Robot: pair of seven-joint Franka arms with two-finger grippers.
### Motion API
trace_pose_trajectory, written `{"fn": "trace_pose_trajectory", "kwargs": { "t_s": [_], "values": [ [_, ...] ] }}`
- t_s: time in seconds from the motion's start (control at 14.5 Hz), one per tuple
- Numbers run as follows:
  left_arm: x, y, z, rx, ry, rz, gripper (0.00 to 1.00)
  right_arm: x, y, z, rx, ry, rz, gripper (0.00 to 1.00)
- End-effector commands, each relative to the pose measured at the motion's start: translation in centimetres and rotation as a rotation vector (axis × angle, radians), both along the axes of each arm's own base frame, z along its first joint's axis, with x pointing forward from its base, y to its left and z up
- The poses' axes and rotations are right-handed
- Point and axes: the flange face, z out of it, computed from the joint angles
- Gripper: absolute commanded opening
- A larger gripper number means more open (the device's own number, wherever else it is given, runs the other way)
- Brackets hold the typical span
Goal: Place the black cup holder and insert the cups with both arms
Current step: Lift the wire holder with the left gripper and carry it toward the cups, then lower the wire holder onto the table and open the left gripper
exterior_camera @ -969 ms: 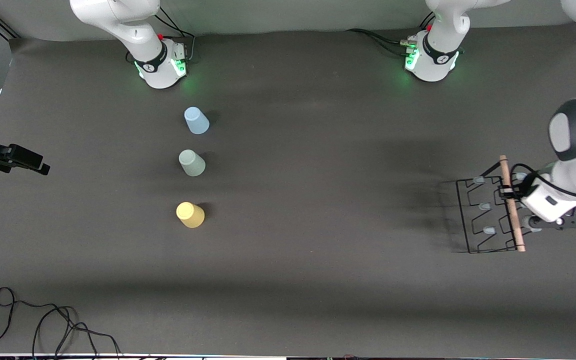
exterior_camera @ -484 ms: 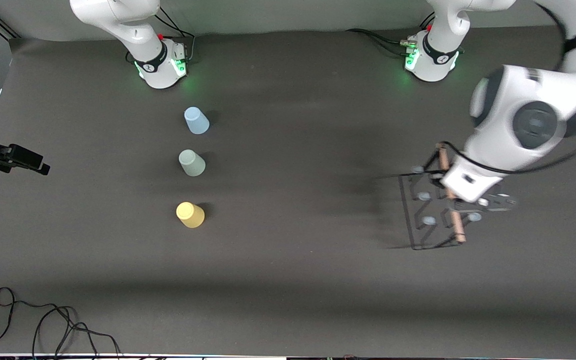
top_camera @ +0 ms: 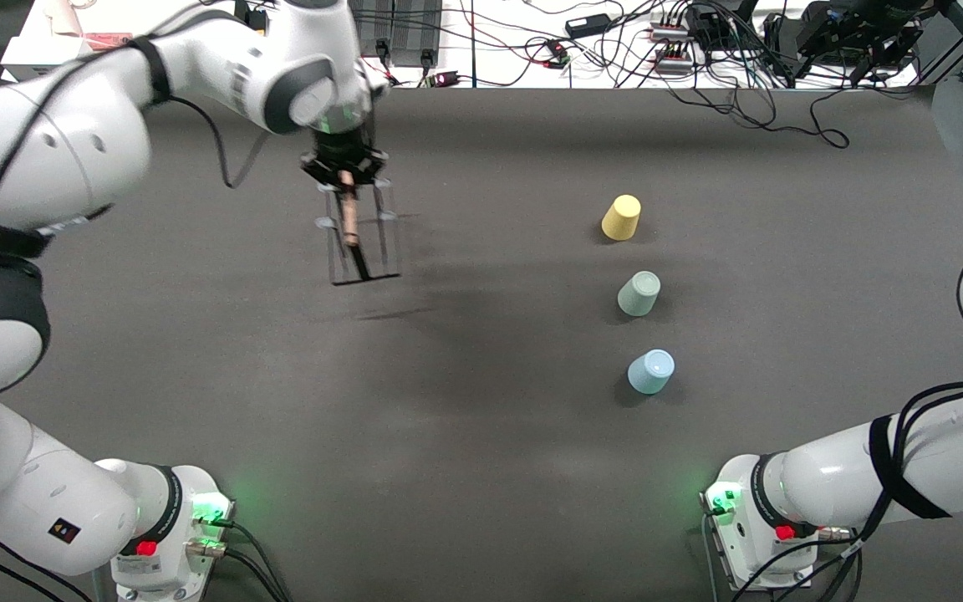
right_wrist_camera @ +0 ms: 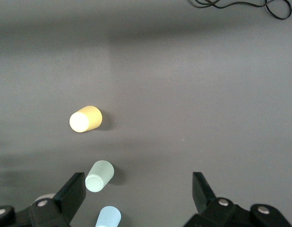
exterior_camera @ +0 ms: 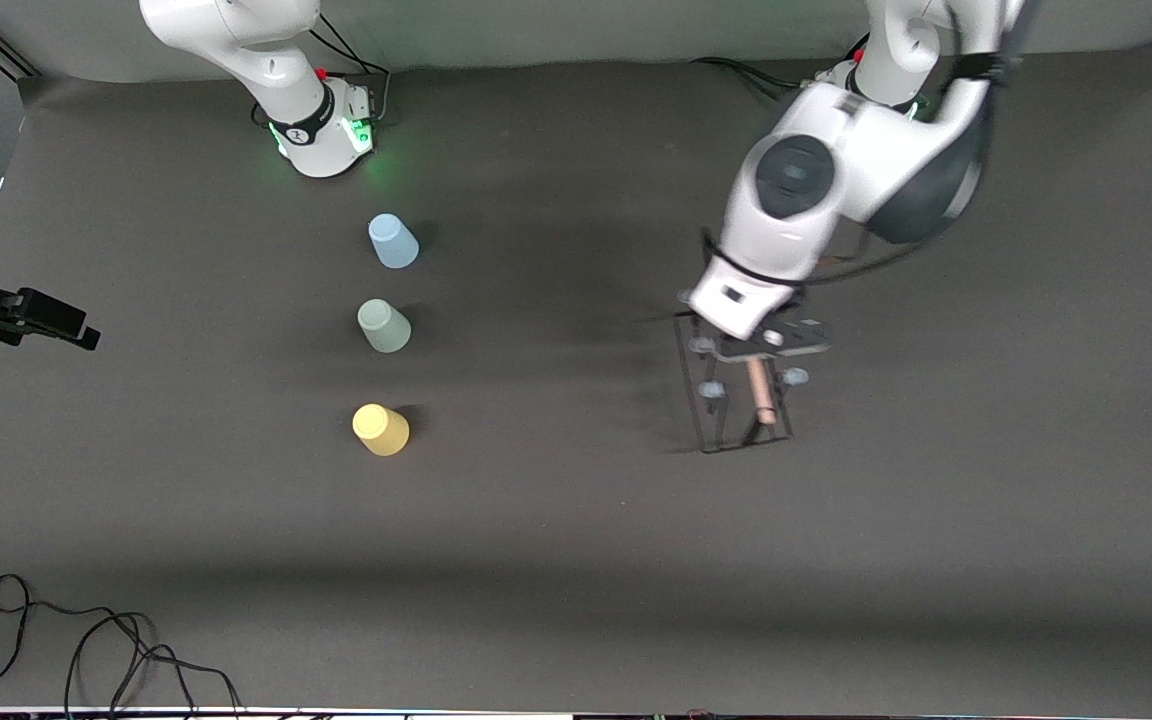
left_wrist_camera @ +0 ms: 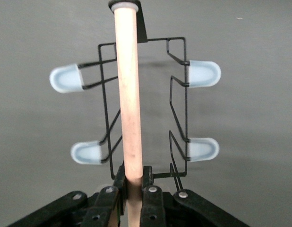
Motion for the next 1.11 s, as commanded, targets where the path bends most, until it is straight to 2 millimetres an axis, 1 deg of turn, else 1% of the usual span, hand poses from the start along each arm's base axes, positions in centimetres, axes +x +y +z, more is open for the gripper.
{"fn": "trace_pose_trajectory", "kwargs": {
  "t_s": [0.0, 0.14, 0.21, 0.28, 0.48, 0.62, 0.76, 0.9, 1.04],
  "values": [
    [-2.0, -7.2, -2.3, -0.027, -0.047, 0.087, 0.00, -0.2, 0.0, 0.3, 0.011, 0.001, -0.005, 1.00],
    [-3.4, -11.4, -3.7, -0.044, -0.060, 0.101, 0.00, -0.3, 0.0, 0.0, 0.013, 0.012, -0.004, 1.00],
    [-4.0, -12.9, -3.8, -0.051, -0.061, 0.091, 0.00, -0.4, 0.0, 0.0, 0.013, 0.010, -0.004, 1.00],
    [-4.3, -13.7, -3.8, -0.056, -0.064, 0.076, 0.00, -0.4, 0.0, 0.0, 0.013, 0.010, -0.004, 1.00],
    [-6.0, -15.6, -3.5, -0.064, -0.070, -0.061, 0.00, -0.3, 0.0, 0.0, 0.013, 0.012, -0.004, 1.00],
    [-6.2, -16.7, -3.7, -0.098, -0.073, -0.057, 0.00, -0.3, 0.0, 0.0, 0.013, 0.012, -0.004, 1.00],
    [-6.9, -18.1, -4.7, -0.143, -0.066, -0.067, 0.00, -0.4, 0.0, 0.0, 0.013, 0.010, -0.005, 1.00],
    [-6.6, -18.5, -6.1, -0.156, -0.069, -0.079, 0.00, -0.4, 0.0, 0.0, 0.013, 0.010, -0.004, 1.00],
    [-7.1, -18.7, -7.1, -0.136, -0.056, -0.154, 0.00, -0.4, -0.1, 0.0, 0.013, 0.010, -0.005, 1.00]
  ]
}}
